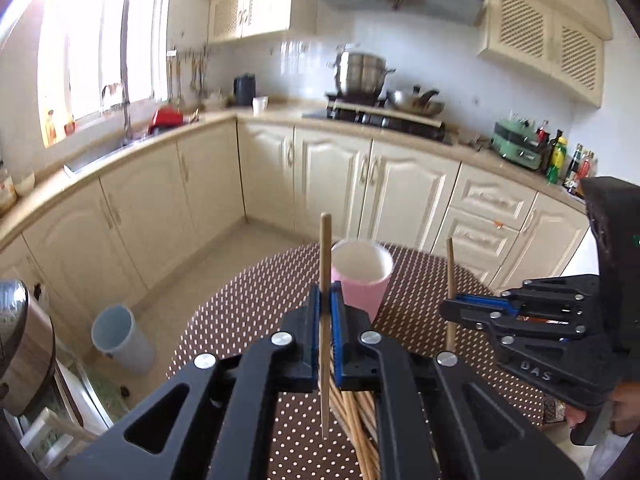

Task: Organize utensils
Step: 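Lift both chopsticks upright and lower them into the pink cup with both tools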

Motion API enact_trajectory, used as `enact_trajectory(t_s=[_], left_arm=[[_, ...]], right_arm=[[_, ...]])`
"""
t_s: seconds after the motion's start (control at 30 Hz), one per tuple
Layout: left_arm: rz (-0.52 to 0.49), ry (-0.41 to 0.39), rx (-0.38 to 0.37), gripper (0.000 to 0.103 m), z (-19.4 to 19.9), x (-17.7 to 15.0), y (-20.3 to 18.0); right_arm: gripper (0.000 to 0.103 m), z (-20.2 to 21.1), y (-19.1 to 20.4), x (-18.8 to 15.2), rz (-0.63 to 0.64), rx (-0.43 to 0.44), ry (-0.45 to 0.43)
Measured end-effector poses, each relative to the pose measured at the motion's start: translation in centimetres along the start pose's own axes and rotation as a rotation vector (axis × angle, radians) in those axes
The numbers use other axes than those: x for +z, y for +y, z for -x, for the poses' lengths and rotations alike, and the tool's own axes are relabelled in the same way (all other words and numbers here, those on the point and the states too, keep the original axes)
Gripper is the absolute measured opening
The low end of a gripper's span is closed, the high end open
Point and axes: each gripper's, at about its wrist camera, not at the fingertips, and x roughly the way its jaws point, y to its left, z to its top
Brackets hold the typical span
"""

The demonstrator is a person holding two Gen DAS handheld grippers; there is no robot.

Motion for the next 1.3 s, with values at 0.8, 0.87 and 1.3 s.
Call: enact_trajectory(t_s=[0.8,0.87,1.3], left_arm=[[0.156,-0.351,-0.017,0.006,-0.9,9.8,-2.9],[0.157,-0.343,-0.022,0.006,-1.7,9.5,-2.7],[0.110,-0.232,0.014,0.009,-5.4,7.3,-2.1]], right_arm=[[0.006,5.9,-2.1,8.1,-0.066,-0.130,-0.445],[0.006,4.8,-2.6,7.9,-0.070,-0.132,-0.423],[0.006,2.1,-3.7,6.7,-0.114,-0.117,-0.338]])
